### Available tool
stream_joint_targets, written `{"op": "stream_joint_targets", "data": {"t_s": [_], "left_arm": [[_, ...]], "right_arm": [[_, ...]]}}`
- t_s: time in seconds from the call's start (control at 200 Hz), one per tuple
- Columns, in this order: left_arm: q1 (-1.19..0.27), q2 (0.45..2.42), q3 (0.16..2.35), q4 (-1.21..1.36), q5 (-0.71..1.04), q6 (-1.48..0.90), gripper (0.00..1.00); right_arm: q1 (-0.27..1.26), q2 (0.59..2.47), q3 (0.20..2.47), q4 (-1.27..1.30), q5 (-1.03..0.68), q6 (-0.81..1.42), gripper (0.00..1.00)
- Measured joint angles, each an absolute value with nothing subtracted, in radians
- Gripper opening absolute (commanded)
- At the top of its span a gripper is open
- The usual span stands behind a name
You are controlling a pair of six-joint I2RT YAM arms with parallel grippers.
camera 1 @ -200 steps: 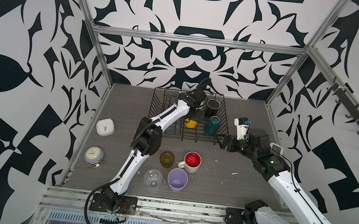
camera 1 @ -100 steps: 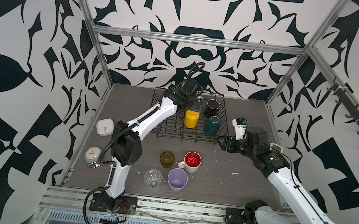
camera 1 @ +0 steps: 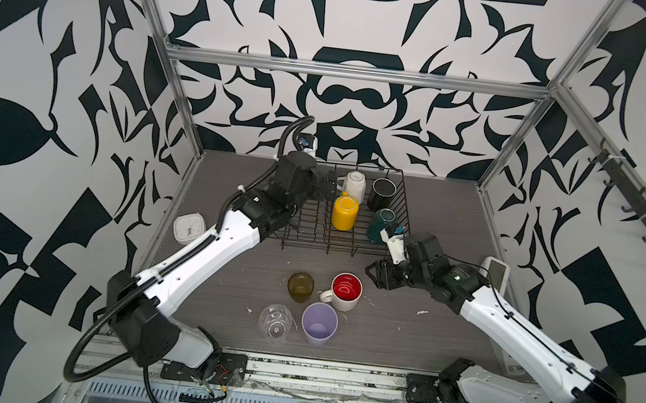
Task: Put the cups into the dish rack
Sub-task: 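Open the left gripper and draw it back while the right moves toward the red-lined mug, then lower the right gripper onto the rim of the red-lined cream mug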
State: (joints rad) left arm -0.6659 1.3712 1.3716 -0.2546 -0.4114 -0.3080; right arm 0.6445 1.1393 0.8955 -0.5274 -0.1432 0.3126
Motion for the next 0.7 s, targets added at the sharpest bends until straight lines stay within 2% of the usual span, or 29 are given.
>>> {"op": "stream_joint_targets", "data": {"t_s": [0.32, 0.7], "left_arm": [[-0.660, 1.047, 1.060, -0.091, -0.534, -0.334, 0.99], [-0.645, 0.916, 0.953, -0.076, -0.612, -0.368, 0.99]], "right_arm": [[0.754, 1.249, 0.897, -0.535, -0.076, 0.340, 0.54], [0.807, 1.340, 0.897, -0.527, -0.046, 0.381, 0.48]]}}
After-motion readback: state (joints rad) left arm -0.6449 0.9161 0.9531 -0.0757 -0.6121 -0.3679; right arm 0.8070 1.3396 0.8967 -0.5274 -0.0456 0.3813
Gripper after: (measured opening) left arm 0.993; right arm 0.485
